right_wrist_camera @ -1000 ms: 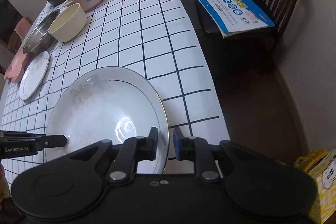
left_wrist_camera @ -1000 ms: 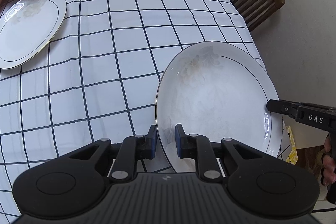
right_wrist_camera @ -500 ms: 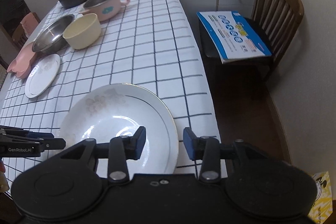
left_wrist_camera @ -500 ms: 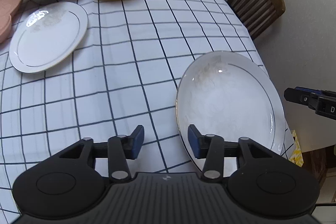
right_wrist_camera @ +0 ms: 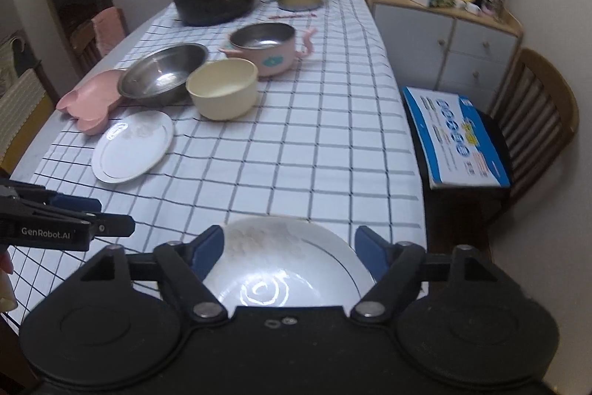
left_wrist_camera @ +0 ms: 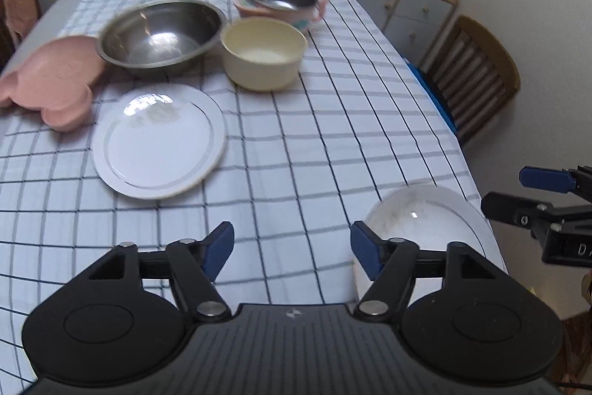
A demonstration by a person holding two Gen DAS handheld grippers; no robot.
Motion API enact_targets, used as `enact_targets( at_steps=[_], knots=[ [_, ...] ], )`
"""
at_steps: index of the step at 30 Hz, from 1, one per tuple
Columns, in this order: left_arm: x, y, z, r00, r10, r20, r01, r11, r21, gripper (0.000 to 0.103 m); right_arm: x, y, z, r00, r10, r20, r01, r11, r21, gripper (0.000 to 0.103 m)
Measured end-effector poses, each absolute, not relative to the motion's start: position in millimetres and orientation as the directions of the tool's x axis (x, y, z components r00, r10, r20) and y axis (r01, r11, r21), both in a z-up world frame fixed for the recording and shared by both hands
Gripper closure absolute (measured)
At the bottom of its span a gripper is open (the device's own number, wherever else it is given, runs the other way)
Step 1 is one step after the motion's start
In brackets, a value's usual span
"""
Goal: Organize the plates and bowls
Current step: 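Lower the large plate onto the tablecloth and open both grippers, then reach both grippers to the small floral plate's rim and close them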
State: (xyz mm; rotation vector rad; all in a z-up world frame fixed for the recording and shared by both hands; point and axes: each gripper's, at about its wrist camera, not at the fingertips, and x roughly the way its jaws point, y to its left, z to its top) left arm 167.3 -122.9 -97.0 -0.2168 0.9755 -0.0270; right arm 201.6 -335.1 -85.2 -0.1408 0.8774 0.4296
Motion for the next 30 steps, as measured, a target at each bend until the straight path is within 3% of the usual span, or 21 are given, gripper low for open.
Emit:
enact_targets(
  at_steps=[11,19,30],
  knots=[
    [159.8,-79.3,-77.6,0.622,0.06,-0.78,-0.264,0.955,-0.137,0.032,224.1,-261.6,-76.2,0.55,0.414,-0.726,-0.595,0.804,0.008,0.006],
    [162.6,-35.6,-83.0,0.608,0.114,-0.785,-0.325,0.939,-0.115,0.032,240.0,-209.1,-79.9,0.506,0.472,-0.722,-0.663,0.748,0.024,0.005],
    [197.1,24.8,-115.0,0.581,0.119,-0.805,-0.288,0.955,-0.067,0.032,266.4,-147.7,-104.7,0.507,0.394,-0.767,-0.612,0.791,0.002,0.006]
  ],
)
